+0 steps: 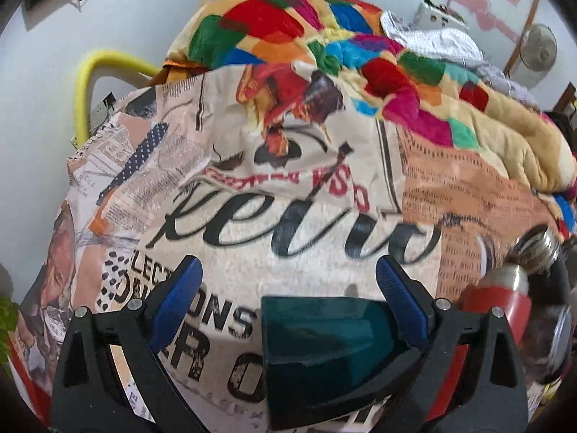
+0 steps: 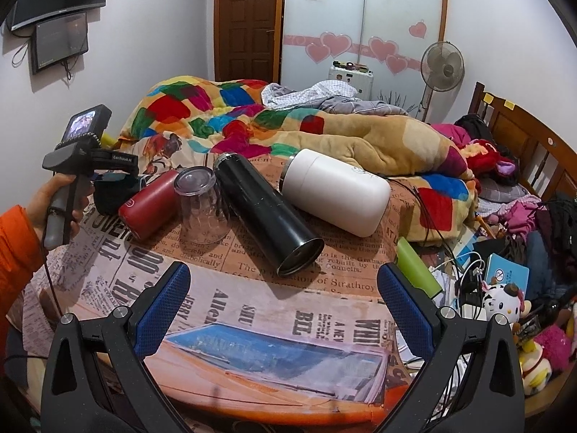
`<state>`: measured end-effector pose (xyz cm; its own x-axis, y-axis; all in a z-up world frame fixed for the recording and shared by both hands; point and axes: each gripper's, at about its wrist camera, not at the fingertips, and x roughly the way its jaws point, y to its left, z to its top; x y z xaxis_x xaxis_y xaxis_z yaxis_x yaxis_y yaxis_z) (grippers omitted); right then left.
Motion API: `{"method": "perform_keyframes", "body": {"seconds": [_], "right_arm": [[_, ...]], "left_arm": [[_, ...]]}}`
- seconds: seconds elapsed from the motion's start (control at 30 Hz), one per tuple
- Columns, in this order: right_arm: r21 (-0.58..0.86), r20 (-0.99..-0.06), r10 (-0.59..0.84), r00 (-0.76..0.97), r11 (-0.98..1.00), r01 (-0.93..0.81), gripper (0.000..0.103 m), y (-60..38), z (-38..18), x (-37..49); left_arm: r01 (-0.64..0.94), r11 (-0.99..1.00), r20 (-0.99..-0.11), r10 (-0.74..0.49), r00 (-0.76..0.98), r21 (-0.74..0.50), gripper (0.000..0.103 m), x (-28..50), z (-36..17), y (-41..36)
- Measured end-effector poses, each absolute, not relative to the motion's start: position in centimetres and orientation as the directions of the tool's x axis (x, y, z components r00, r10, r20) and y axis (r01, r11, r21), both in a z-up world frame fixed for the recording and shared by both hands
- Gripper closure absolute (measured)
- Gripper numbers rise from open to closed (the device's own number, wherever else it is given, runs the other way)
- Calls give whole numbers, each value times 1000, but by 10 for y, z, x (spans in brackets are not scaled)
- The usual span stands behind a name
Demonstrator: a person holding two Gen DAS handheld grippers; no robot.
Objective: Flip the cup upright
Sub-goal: 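Rotate the held mug with the left gripper, turning its opening around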
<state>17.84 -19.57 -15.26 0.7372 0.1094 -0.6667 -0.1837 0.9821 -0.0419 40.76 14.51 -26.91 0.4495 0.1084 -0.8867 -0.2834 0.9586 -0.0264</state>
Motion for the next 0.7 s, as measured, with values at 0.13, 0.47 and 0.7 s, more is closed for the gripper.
{"method": "perform_keyframes", "body": {"seconds": [0.13, 0.47, 0.7], "right_arm": [[-34, -663, 121, 739, 981, -191, 0, -196, -151, 177], [-17, -650, 146, 746, 978, -207, 0, -196, -145, 169], [-25, -644, 153, 749, 975, -221, 0, -193, -142, 165]], "left_arm": [[-236, 972, -902, 101, 421, -2, 6, 391, -277, 142], [-199, 980, -888, 80, 453, -14, 5, 327, -268, 134], [-186, 979, -891, 11, 454, -82, 31, 334, -271, 131]]}}
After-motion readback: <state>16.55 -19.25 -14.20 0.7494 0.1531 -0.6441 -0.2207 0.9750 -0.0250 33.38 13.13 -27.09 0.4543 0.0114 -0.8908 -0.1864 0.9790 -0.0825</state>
